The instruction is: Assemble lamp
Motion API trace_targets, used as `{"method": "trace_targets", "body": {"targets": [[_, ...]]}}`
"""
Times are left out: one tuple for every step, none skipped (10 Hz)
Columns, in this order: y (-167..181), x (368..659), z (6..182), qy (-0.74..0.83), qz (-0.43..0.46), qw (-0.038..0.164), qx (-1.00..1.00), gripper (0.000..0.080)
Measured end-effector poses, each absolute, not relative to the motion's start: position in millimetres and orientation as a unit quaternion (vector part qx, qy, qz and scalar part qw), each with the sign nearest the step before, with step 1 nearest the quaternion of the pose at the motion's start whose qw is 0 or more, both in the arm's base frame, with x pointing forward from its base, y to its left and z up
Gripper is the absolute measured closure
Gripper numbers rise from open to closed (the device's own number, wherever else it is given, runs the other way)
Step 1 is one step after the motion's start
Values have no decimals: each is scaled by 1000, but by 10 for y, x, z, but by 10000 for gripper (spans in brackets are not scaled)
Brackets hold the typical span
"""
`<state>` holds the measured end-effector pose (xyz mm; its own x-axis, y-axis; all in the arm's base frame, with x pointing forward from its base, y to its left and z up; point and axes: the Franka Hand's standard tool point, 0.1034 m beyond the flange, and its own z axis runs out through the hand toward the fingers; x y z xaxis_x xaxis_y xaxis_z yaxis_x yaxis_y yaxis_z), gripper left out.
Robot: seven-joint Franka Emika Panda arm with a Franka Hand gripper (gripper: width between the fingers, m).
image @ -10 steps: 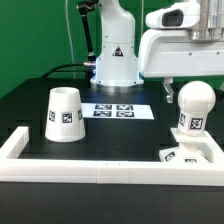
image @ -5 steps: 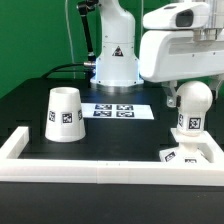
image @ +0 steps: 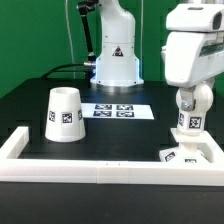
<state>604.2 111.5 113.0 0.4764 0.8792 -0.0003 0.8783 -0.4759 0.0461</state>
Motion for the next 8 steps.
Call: {"method": "trace_targets", "body": {"targets": [[1137, 6053, 1122, 550, 7, 23, 834, 101], [1154, 6081, 1117, 590, 0, 26, 807, 101], [1157, 6105, 1115, 621, -2, 31, 783, 101], [1160, 6105, 1114, 633, -3, 33, 774, 101], [1156, 6113, 1118, 659, -5, 38, 751, 101], [1151, 6124, 1125, 672, -3, 39, 739, 101], [1117, 6130, 1127, 692, -5, 39, 721, 101], [1085, 6134, 1125, 689, -5, 39, 723, 101]]}}
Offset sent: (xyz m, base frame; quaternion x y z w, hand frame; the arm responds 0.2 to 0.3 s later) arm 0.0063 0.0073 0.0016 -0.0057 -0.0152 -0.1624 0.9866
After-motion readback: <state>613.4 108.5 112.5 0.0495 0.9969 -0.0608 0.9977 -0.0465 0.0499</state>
